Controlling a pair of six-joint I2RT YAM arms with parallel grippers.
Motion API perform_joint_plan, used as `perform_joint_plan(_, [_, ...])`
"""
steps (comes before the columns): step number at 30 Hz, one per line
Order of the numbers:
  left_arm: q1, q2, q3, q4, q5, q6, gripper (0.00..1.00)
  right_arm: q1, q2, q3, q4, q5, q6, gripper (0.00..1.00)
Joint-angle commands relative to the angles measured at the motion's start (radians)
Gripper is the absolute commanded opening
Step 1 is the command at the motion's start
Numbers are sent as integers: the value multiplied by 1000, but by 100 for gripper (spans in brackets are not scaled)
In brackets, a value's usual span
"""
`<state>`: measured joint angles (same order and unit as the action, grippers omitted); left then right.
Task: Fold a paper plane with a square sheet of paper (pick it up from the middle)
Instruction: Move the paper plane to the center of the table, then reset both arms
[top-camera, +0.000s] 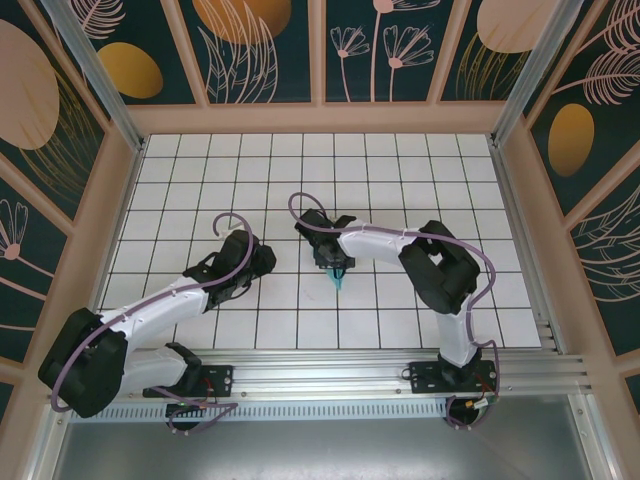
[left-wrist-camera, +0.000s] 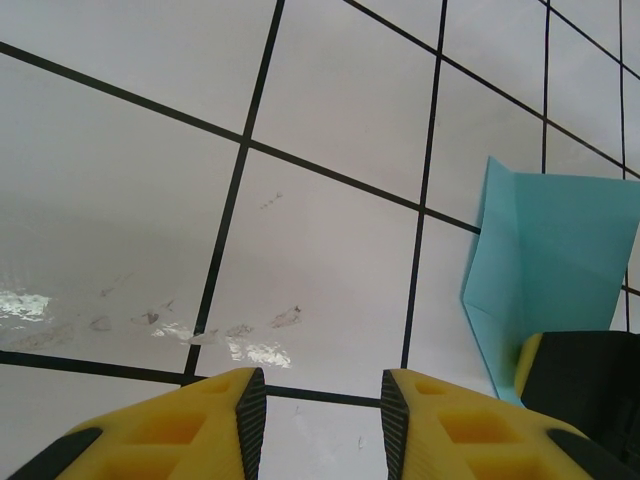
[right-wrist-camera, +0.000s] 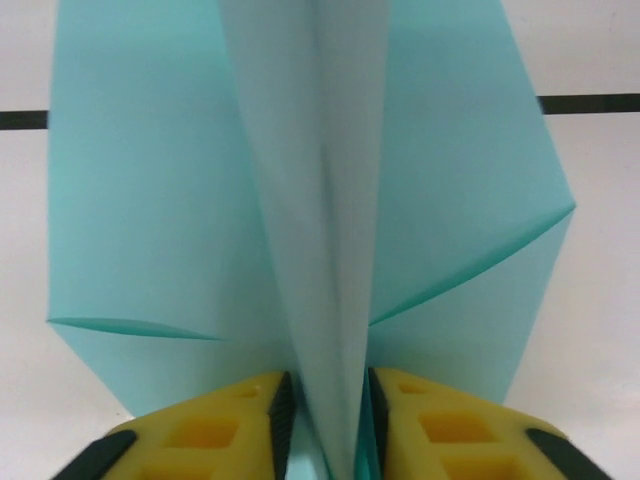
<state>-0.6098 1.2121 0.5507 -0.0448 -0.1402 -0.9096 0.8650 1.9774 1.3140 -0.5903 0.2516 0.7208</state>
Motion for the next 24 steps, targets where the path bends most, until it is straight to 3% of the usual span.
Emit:
perform_joint_plan(1, [0, 4, 18, 13, -12, 24, 39, 6, -47, 33, -48, 24, 5, 33])
perform_joint_plan(4, [0, 2, 22, 10, -18, 29, 39, 5, -112, 33, -48, 40, 1, 40])
perform_joint_plan(12, [0, -3, 35, -3, -37, 44, 39, 8, -273, 8, -44, 91, 12, 45])
perform_joint_plan(19, [0, -24, 39, -11, -89, 73, 40, 13, -562, -160, 48, 344, 33, 53])
perform_joint_plan(24, [0, -48, 41, -6, -167, 115, 45, -52, -766, -319, 96, 500, 38, 70])
